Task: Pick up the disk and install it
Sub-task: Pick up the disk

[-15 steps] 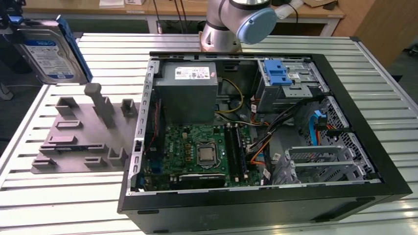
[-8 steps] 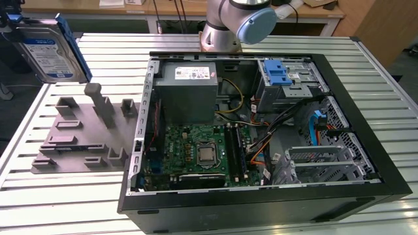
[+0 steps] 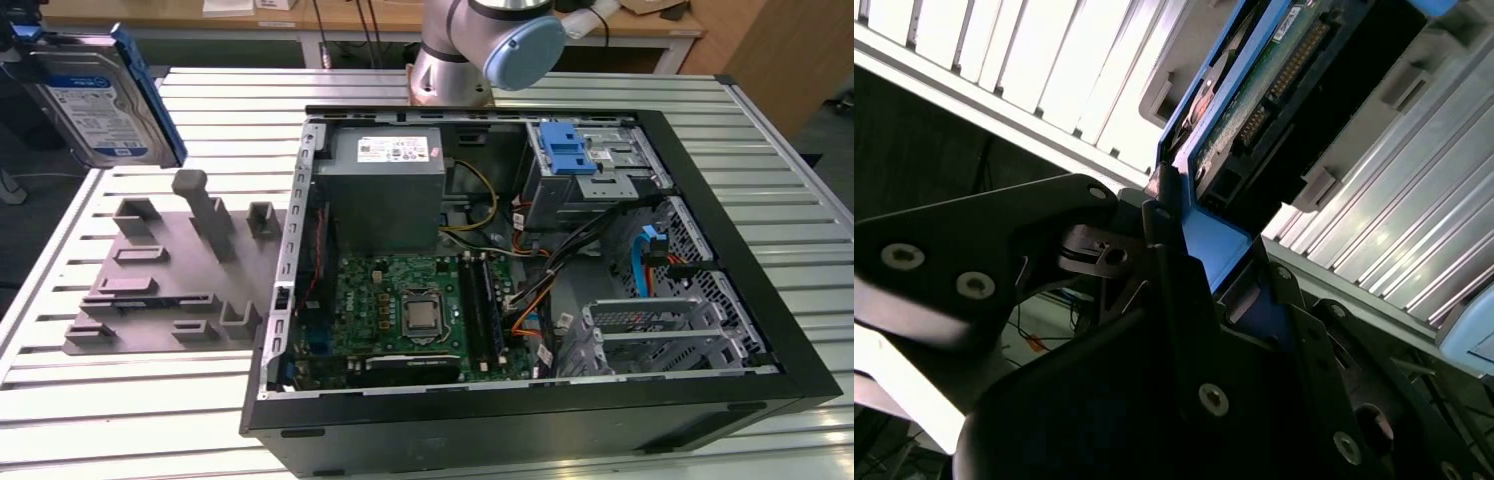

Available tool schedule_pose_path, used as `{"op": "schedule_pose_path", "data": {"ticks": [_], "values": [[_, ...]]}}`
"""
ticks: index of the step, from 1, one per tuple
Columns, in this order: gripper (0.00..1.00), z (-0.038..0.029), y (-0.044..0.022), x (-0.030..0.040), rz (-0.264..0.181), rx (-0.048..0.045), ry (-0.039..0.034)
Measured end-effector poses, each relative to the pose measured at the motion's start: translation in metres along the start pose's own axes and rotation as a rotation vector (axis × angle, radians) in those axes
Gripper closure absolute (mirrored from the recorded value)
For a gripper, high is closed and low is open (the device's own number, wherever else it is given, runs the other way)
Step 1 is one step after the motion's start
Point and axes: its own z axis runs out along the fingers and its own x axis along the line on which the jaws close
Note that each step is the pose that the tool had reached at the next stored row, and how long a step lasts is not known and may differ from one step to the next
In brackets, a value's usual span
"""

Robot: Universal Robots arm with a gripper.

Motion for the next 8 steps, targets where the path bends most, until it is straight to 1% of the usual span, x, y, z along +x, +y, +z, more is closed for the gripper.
{"op": "schedule_pose_path", "data": {"ticks": [8], "values": [[0.63,-0.0072,0.0001,-0.0002,0.000,0.0000,0.0000]]}}
